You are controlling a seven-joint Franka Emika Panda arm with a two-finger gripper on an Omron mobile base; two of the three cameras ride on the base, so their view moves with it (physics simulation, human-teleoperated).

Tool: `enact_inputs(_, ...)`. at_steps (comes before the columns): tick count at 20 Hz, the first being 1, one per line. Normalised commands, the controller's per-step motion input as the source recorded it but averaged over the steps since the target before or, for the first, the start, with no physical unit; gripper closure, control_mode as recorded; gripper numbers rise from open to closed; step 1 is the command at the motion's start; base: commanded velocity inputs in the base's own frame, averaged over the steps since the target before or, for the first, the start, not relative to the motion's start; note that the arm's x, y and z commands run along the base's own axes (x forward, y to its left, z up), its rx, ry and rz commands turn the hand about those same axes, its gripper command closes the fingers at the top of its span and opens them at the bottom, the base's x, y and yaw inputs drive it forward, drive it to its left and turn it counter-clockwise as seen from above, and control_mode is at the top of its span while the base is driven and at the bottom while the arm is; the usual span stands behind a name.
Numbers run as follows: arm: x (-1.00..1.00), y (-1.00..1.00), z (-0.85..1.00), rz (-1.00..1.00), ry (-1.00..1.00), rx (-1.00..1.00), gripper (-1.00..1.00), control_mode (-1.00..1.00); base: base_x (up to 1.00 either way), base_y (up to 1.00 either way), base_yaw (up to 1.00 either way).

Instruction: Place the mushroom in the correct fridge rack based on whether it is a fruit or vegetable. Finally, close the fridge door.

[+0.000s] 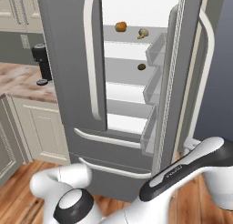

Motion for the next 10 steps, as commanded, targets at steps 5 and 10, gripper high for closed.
enact_inputs(5,0.25,-0.58,-0.15,0.00,0.00,0.03,-1.00,-1.00,0.00,0.00,0.00)
enact_inputs(10,0.44,-0.39,-0.07,0.00,0.00,0.01,-1.00,-1.00,0.00,0.00,0.00)
